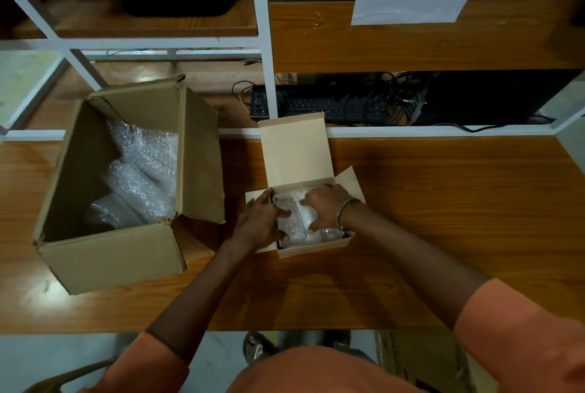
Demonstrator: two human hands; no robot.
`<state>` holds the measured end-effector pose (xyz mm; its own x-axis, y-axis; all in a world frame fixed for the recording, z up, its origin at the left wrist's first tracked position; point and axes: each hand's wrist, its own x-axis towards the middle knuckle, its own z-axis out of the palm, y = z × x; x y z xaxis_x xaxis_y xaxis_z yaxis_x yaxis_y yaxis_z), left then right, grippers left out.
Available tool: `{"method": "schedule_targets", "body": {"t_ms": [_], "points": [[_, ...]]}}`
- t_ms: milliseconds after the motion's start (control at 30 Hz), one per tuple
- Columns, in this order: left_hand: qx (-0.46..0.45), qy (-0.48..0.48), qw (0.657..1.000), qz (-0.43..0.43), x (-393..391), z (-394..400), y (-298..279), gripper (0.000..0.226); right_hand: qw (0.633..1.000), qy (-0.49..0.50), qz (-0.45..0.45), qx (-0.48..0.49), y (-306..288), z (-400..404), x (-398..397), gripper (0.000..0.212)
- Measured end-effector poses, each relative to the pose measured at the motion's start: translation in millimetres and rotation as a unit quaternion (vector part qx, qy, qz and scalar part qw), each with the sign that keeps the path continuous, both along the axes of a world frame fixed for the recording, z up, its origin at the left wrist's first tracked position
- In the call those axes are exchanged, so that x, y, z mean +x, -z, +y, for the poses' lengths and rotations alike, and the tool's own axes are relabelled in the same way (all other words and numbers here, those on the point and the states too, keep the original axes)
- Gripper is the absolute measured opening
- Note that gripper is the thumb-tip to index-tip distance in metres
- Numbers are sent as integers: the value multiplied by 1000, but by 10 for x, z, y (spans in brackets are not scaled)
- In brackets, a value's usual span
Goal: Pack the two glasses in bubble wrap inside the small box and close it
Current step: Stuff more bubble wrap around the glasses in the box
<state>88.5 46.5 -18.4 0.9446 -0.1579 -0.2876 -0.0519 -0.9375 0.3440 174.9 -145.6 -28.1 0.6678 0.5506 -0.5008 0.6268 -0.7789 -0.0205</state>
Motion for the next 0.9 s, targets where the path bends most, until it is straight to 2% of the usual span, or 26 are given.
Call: {"method": "schedule_targets", "body": {"t_ms": [100, 200, 367, 433, 500, 600, 733, 800, 900], "points": [[5, -2, 1000, 14, 27, -1, 6, 68, 997, -52, -59, -20, 65, 1, -90, 78], [6, -6, 1000, 22, 43, -18, -28, 70, 997, -55, -58, -22, 110, -49, -162, 77], [14, 3, 1000, 17, 37, -4, -30, 71, 996, -35, 55, -58, -133, -43, -48, 87], [10, 11, 1000, 15, 31, -11, -63, 69, 993, -22, 108, -51, -331, -33, 51, 80], [-1, 25, 1000, 9, 32, -30, -147, 63, 991, 11, 136, 2, -564, 2, 168, 62], [-71, 16, 996, -47, 71, -20, -411, 58, 987, 49, 86, 125, -982, 131, 337, 41], [-134, -43, 973, -183, 130, 151, -1044, 47, 949, 103, 41, 295, -1452, 458, 488, 27], [-157, -71, 956, -237, 111, 339, -1338, 42, 928, 93, 30, 360, -1588, 687, 524, 22], [-124, -118, 939, -299, 27, 784, -1558, 40, 905, 61, 15, 420, -1719, 1060, 475, 17]]}}
